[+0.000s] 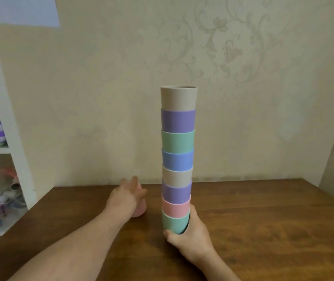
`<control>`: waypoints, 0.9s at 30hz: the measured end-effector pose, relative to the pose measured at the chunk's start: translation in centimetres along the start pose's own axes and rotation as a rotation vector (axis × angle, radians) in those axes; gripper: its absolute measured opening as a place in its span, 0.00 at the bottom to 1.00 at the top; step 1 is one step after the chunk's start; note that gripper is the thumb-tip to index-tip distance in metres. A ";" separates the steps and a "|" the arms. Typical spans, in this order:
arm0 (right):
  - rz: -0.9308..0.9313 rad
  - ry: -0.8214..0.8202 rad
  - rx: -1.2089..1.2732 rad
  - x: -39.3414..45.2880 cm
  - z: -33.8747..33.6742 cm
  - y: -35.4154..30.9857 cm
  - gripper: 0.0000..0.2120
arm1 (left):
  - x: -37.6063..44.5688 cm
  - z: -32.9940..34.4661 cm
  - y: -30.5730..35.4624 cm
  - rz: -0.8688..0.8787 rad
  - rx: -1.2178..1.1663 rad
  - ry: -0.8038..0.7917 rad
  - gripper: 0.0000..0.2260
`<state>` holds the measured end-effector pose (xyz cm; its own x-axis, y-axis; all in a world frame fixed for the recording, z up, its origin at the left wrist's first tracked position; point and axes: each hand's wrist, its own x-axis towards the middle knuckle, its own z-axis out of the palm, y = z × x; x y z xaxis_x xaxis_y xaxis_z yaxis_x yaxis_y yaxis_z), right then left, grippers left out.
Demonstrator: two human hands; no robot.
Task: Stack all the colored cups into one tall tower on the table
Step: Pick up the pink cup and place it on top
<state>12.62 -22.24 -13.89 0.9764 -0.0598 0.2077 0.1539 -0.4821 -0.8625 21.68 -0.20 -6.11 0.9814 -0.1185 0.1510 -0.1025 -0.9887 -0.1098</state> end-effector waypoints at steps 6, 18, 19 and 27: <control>0.036 -0.026 -0.023 -0.2 -0.5 -0.7 0.33 | -4.5 -0.6 -4.6 0.015 0.031 0.109 0.30; 0.064 -0.062 -0.037 -6.1 -0.8 -2.9 0.35 | -10.2 -3.5 -3.7 -0.219 -1.144 0.203 0.34; 0.066 -0.062 -0.035 -6.5 -0.8 -3.1 0.35 | -10.4 -4.2 -3.4 -0.232 -1.229 0.227 0.31; 0.073 -0.045 0.003 -8.5 -0.9 -3.1 0.37 | -10.8 -19.3 -0.9 -0.152 -1.727 0.493 0.32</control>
<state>3.67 -21.00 -12.54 0.9908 -0.0550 0.1236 0.0829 -0.4751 -0.8760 8.04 0.15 11.29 0.8968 0.2782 0.3440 -0.3775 0.0755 0.9229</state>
